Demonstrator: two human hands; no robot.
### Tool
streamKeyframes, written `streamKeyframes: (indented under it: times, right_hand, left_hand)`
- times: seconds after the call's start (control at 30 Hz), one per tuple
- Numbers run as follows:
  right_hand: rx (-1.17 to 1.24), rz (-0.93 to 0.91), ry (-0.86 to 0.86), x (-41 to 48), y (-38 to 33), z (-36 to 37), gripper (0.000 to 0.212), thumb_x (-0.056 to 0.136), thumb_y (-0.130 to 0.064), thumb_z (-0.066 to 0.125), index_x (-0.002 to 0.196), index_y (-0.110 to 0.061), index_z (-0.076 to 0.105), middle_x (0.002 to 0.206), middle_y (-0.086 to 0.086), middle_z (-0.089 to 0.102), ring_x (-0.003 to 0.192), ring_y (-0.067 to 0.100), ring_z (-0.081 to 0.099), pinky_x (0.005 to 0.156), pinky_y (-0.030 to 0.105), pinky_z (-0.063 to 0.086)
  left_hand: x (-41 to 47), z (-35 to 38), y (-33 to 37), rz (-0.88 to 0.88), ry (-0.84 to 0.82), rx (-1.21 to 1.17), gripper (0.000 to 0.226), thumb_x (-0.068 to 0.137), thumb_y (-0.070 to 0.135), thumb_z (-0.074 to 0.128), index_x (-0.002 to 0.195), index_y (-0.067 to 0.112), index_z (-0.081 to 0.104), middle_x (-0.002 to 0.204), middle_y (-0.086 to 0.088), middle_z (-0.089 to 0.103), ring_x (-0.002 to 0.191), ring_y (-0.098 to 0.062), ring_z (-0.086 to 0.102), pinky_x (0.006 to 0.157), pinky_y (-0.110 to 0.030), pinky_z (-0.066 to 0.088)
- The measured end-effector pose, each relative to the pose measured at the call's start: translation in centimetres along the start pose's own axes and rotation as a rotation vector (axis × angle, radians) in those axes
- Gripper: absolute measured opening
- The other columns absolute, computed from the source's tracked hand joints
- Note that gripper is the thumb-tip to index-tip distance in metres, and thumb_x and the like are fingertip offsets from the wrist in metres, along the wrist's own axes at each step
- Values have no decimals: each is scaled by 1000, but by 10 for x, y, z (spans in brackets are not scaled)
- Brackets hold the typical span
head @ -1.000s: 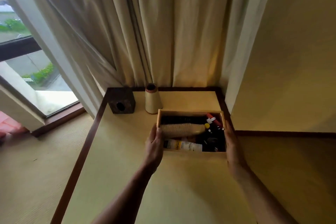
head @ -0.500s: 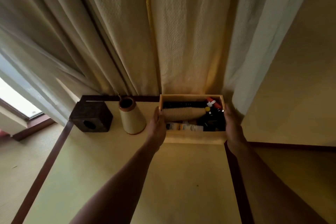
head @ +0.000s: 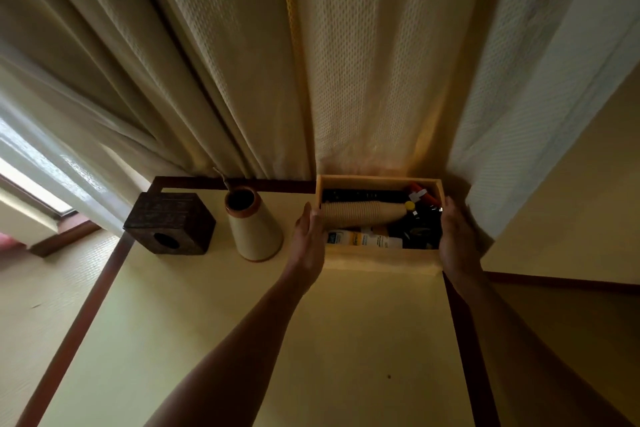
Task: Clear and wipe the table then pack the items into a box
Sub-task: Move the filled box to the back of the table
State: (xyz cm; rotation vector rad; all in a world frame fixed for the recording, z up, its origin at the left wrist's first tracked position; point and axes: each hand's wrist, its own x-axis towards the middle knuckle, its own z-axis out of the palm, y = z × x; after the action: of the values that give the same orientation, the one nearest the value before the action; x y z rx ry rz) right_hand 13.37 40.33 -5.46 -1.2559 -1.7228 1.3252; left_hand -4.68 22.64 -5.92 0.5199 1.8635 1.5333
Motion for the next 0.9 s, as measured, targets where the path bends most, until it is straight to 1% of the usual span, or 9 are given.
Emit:
streamKeyframes:
  times: [0.07, 0.13, 0.23, 0.3, 0.37, 0.47, 0.63, 0.73, 0.9]
  right_hand:
    - [-294, -136, 69, -11, -3, 5, 47, 109, -39, 33, 154, -24, 35, 148, 4, 47, 133, 23, 46, 106, 45, 41]
    - [-523, -365, 125, -29, -7, 18, 51, 107, -38, 36, 154, -18, 34, 158, 5, 38, 147, 24, 31, 118, 47, 32]
    - [-590, -575, -15, -69, -17, 59, 47, 106, -31, 44, 149, -14, 43, 155, 8, 41, 149, 24, 30, 119, 44, 33]
    - [-677, -651, -119, -91, -19, 86, 39, 105, -33, 46, 139, -16, 53, 140, 5, 55, 137, 23, 45, 112, 42, 40]
    - [-729, -672, -162, -103, -20, 111, 33, 102, -38, 46, 126, -20, 61, 125, 1, 62, 123, 23, 54, 104, 41, 41]
    - [-765, -600, -111, -105, -25, 136, 30, 97, -44, 52, 115, -22, 63, 113, -1, 68, 111, 22, 59, 99, 45, 39]
    - [-886, -592, -102, -96, -24, 148, 33, 98, -39, 41, 115, -20, 63, 108, 2, 69, 106, 24, 61, 91, 43, 39]
    - [-902, -596, -106, -95, -22, 150, 31, 98, -34, 45, 119, -19, 62, 110, 2, 67, 108, 24, 61, 90, 43, 40]
    - [-924, -591, -129, -94, -24, 149, 29, 93, -26, 61, 121, -20, 62, 114, 0, 68, 114, 24, 60, 92, 44, 41]
  left_hand:
    - [-26, -8, 4, 86, 211, 65, 29, 107, 41, 45, 114, 19, 62, 107, -9, 63, 91, -14, 62, 74, -25, 52]
    - [-51, -22, 8, 190, 507, 153, 15, 100, 18, 60, 113, 12, 59, 107, -7, 57, 86, -5, 52, 69, -16, 43]
    - [-50, -61, 7, 189, 740, 287, 60, 79, 8, 79, 129, 9, 45, 120, -10, 43, 102, -15, 43, 81, -29, 45]
    - [-33, -81, 6, 147, 650, 383, 87, 72, 12, 86, 143, 10, 34, 134, -15, 38, 119, -21, 37, 92, -38, 42]
    - [-16, -96, 8, 138, 510, 436, 97, 71, 20, 89, 148, 16, 31, 138, -10, 45, 125, -23, 43, 94, -38, 42]
    - [1, -109, 11, 149, 415, 366, 78, 72, 17, 89, 136, 21, 46, 114, 7, 61, 110, -18, 60, 85, -34, 49]
    - [2, -113, 13, 226, 435, 380, 54, 74, 18, 88, 119, 21, 58, 90, 25, 59, 88, -6, 63, 79, -28, 48]
    - [1, -109, 13, 263, 361, 406, 57, 74, 15, 89, 121, 17, 58, 89, 28, 56, 81, 12, 56, 71, -16, 45]
    - [2, -89, 12, 318, 230, 385, 60, 76, 12, 87, 127, 17, 55, 97, 24, 60, 92, 22, 57, 72, -2, 46]
